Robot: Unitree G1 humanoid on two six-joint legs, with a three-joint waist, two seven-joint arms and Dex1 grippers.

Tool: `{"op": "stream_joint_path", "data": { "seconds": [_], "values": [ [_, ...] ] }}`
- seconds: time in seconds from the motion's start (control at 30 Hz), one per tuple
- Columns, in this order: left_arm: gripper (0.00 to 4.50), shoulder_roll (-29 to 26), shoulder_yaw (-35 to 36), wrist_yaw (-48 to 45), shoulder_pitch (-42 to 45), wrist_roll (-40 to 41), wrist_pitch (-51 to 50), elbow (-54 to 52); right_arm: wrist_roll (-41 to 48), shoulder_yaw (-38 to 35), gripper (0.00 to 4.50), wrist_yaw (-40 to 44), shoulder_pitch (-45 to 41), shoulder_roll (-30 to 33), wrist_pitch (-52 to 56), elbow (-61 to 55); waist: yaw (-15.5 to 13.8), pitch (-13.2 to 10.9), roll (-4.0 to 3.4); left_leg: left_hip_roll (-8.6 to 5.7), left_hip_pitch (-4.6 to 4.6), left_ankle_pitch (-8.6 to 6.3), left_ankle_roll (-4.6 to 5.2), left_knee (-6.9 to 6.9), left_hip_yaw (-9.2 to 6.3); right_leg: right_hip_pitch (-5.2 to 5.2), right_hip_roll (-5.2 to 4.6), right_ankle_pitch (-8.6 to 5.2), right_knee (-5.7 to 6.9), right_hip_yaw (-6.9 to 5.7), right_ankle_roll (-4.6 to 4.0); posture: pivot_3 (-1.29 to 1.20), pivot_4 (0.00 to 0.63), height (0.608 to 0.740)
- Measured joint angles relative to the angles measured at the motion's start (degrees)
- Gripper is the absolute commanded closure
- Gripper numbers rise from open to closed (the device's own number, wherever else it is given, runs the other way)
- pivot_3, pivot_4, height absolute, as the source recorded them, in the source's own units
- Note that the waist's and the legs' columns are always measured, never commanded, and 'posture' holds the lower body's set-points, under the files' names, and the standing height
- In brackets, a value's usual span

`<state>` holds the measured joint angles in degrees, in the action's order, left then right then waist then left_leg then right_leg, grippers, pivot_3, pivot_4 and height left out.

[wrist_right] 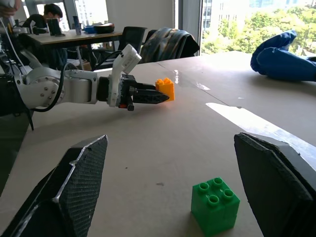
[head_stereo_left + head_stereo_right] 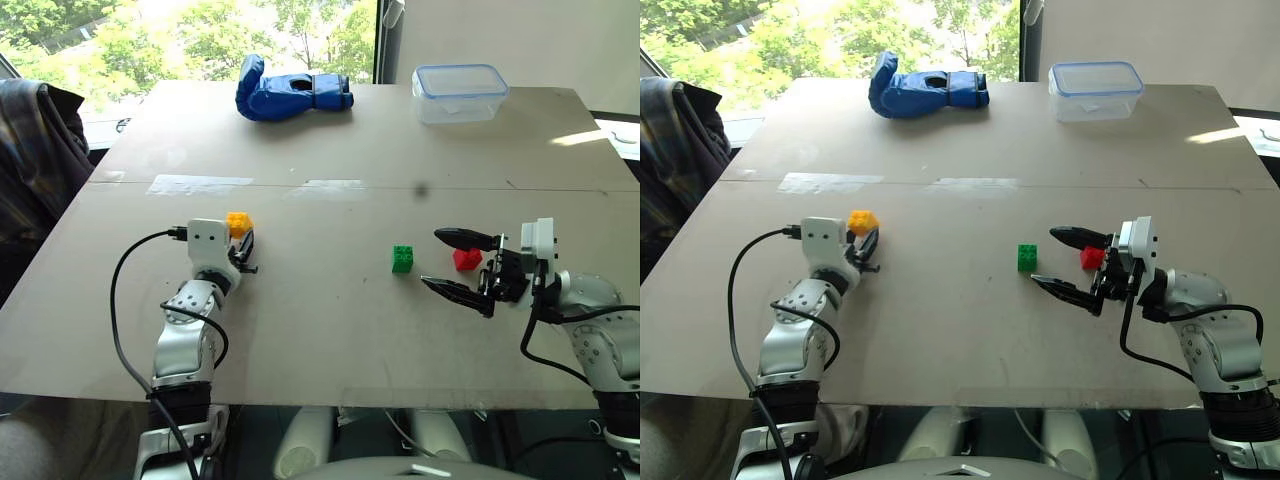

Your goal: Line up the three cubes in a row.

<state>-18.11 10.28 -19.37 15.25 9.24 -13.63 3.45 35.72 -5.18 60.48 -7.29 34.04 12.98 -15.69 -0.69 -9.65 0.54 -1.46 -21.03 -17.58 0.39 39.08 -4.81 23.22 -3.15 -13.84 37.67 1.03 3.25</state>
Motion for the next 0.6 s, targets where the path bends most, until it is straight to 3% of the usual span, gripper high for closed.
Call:
{"op": "stream_joint_path", "data": {
  "seconds": [0.1,0.33,0.6],
  "values": [
    [3.27,-0.8,-3.7,-6.6,3.2,0.3,2.1,2.7,-0.6,-1.6,0.29,-0.7,1.7,0.5,-0.6,0.0,0.0,0.0,0.0,0.0,-0.01,0.01,-0.01,0.0,0.0,0.01,0.02,0.0,0.01,0.0,0.0,0.0,0.15,0.74],
    [3.27,-6.5,-18.0,-35.8,9.8,2.3,5.2,10.6,-1.3,-4.9,0.29,-0.7,7.0,1.7,-2.1,-0.1,0.7,0.0,-0.03,-0.02,0.01,0.0,0.01,0.0,0.07,0.01,0.09,0.0,0.02,0.05,0.0,0.0,0.15,0.74],
    [3.27,-8.2,-21.7,-57.9,25.6,0.7,21.7,38.2,-1.4,-5.9,0.29,-2.4,8.3,1.7,-2.2,-1.7,1.4,0.0,-0.01,-0.2,0.0,-0.11,0.21,0.02,0.02,0.0,0.13,-0.01,0.05,0.01,0.01,0.0,0.15,0.74]
  ]
}}
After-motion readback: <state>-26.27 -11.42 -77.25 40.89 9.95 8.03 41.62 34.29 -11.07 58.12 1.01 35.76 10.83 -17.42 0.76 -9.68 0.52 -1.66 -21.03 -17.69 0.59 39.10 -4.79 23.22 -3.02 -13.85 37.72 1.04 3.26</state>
